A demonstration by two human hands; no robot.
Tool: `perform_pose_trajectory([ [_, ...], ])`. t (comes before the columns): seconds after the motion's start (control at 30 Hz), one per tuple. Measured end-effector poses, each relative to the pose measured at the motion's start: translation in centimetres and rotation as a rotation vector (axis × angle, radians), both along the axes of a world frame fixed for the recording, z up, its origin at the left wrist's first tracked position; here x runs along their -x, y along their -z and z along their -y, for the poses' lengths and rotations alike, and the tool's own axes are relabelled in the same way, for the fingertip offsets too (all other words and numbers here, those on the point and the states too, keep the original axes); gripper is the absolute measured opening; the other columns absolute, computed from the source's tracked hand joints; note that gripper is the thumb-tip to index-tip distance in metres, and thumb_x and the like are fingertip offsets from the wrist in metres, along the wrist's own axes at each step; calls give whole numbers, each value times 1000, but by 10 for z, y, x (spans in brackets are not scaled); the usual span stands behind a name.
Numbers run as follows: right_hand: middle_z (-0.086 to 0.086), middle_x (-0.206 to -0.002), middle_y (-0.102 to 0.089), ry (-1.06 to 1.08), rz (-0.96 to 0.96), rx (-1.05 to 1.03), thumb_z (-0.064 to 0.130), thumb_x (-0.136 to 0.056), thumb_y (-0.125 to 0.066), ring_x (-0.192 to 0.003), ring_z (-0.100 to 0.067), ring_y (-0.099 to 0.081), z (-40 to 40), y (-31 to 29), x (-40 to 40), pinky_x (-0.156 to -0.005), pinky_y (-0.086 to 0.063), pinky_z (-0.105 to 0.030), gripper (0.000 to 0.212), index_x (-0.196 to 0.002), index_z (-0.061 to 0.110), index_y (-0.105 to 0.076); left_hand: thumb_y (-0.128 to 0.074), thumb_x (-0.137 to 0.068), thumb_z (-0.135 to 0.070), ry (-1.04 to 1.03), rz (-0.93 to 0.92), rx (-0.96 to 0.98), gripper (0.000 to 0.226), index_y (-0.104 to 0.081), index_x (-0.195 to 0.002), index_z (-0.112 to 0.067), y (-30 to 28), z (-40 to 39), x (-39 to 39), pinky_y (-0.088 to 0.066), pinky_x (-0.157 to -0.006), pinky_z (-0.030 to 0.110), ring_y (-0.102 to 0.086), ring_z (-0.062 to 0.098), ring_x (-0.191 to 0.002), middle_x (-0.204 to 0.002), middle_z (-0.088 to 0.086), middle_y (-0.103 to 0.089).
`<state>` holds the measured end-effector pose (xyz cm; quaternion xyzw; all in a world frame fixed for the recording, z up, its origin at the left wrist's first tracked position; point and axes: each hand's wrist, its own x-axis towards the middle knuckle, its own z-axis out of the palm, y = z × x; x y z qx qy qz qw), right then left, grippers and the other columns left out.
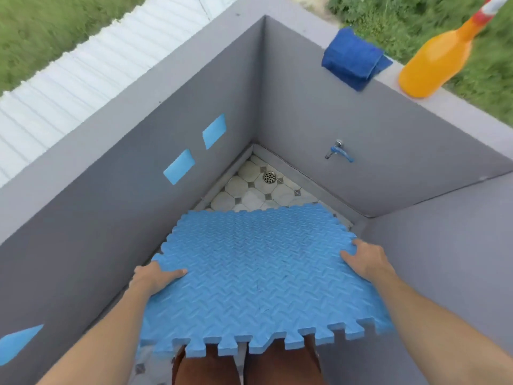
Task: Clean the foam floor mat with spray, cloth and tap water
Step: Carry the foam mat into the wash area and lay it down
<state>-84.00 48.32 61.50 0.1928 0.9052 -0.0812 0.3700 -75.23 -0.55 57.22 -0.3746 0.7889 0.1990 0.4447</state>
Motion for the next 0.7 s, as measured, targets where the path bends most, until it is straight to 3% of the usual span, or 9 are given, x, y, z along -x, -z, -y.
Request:
perform_pose_trajectory([
  [0.33,-19,-129,-59,339,-106,-61,49,-90,-52,-123,-38,-47,-17,84,-51,-104,-40,-42,62,-143,17,-46,-65,-66,-78,291,-107,-2,112,-25,-153,-19,62,-22,128,-39,-108,48,-46,37,-127,-143,20,-32],
  [0.7,-23,-120,-58,583,-224,-98,45,-90,-54,-120,-39,-44,-2,293,-75,-94,-43,-46,55,-138,19,-45,-74,-64,-69,344,-308,13,106,-33,-149,-22,256,-54,194,-36,-111,51,-44,39,-130,-141,17,-34],
])
